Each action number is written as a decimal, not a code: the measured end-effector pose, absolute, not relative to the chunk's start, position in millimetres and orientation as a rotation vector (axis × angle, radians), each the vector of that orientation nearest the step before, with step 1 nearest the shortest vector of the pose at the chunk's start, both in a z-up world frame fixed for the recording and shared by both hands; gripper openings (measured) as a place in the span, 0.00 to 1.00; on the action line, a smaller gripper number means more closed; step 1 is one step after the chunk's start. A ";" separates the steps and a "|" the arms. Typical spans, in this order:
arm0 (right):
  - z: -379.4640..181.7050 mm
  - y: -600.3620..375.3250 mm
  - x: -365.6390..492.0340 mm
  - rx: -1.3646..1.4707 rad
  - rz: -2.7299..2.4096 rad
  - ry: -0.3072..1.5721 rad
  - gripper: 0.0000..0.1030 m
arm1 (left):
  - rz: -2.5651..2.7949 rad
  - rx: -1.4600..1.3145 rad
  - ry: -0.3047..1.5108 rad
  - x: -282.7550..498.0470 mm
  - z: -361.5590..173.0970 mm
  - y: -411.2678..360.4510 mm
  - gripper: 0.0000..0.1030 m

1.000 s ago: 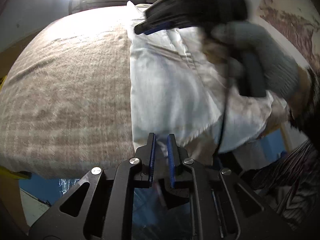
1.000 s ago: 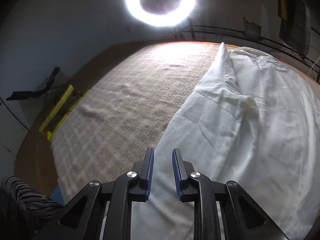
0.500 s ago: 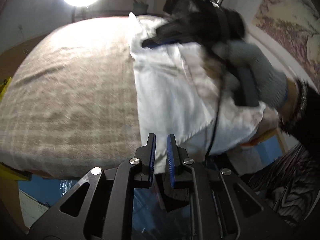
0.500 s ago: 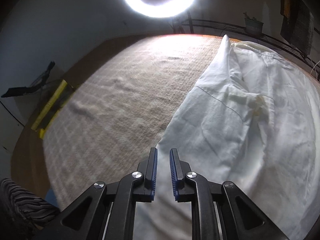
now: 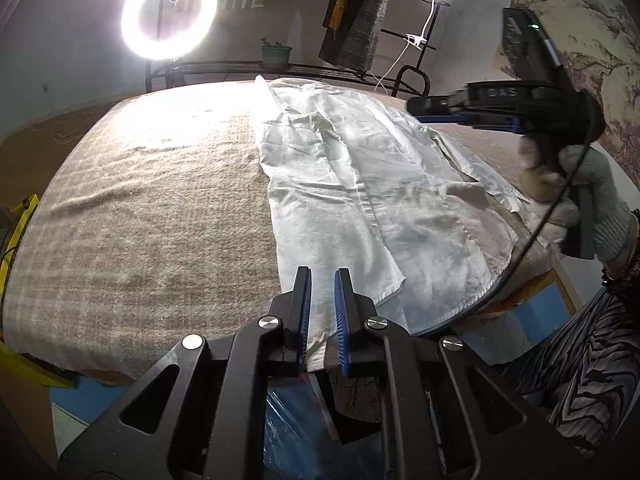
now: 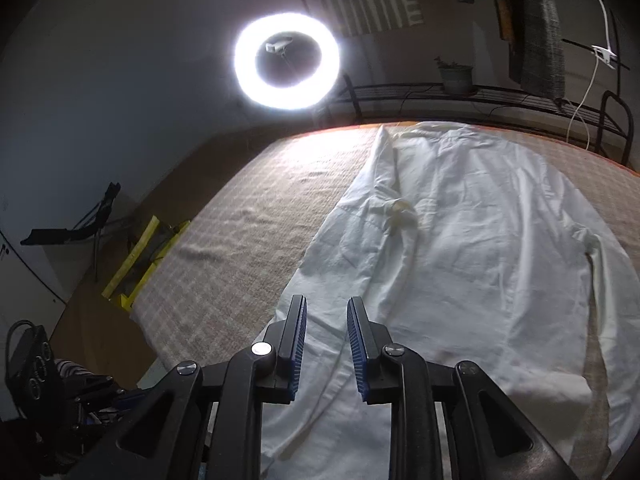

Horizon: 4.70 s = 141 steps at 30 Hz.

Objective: Fold small clothes
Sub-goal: 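Smooth the folded side flat and open the left gripper, then lift both grippers away from the shirt, then grasp the shirt's side edge with the right gripper and lift it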

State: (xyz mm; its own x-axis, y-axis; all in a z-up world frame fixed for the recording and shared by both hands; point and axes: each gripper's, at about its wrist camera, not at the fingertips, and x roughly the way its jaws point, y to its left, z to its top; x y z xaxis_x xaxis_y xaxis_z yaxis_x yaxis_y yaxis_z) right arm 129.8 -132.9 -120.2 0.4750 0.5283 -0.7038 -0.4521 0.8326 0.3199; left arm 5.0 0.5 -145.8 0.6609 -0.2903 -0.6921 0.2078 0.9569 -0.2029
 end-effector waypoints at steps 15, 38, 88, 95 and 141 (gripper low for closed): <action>-108.4 -166.1 108.0 0.113 0.564 0.858 0.23 | -0.310 -0.094 0.797 15.8 -142.7 -17.3 0.10; -102.5 -359.6 74.9 0.263 0.206 0.842 0.33 | -0.528 0.016 0.795 45.6 -124.6 -123.6 0.39; -130.5 -410.3 110.8 0.265 0.057 0.913 0.00 | -0.514 -0.002 0.903 81.8 -156.9 -136.1 0.41; -120.0 -316.6 111.4 0.053 0.207 0.895 0.00 | -0.496 -0.026 0.900 80.9 -155.7 -126.4 0.41; -182.6 -323.3 173.0 0.244 0.282 1.104 0.00 | -0.327 -0.093 1.006 120.5 -192.6 -186.7 0.63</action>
